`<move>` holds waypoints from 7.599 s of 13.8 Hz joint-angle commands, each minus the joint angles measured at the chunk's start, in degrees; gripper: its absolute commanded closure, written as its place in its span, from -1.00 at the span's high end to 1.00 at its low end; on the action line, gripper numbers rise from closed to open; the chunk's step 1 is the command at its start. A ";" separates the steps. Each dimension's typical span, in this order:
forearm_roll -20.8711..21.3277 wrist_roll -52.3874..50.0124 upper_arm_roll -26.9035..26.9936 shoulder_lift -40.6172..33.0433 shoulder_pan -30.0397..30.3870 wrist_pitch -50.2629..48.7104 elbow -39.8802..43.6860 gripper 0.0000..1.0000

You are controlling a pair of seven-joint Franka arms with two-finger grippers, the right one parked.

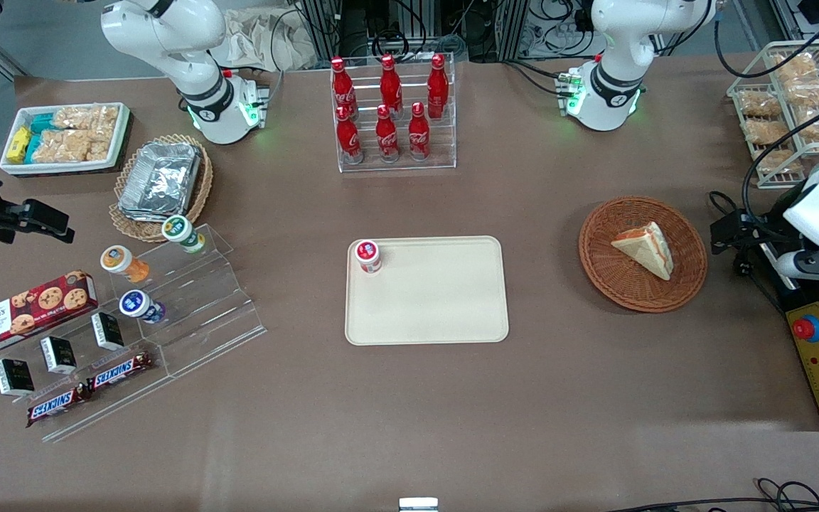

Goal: Place sandwich from basket to tray

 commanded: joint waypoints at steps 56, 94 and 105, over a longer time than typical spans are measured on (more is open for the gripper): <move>-2.76 -62.35 0.55 5.77 4.51 43.12 -48.59 -0.24; 18.59 -47.41 -35.06 34.06 -0.31 29.13 -8.69 -0.21; 18.68 -48.29 -30.74 36.43 -3.31 31.34 -9.13 -0.18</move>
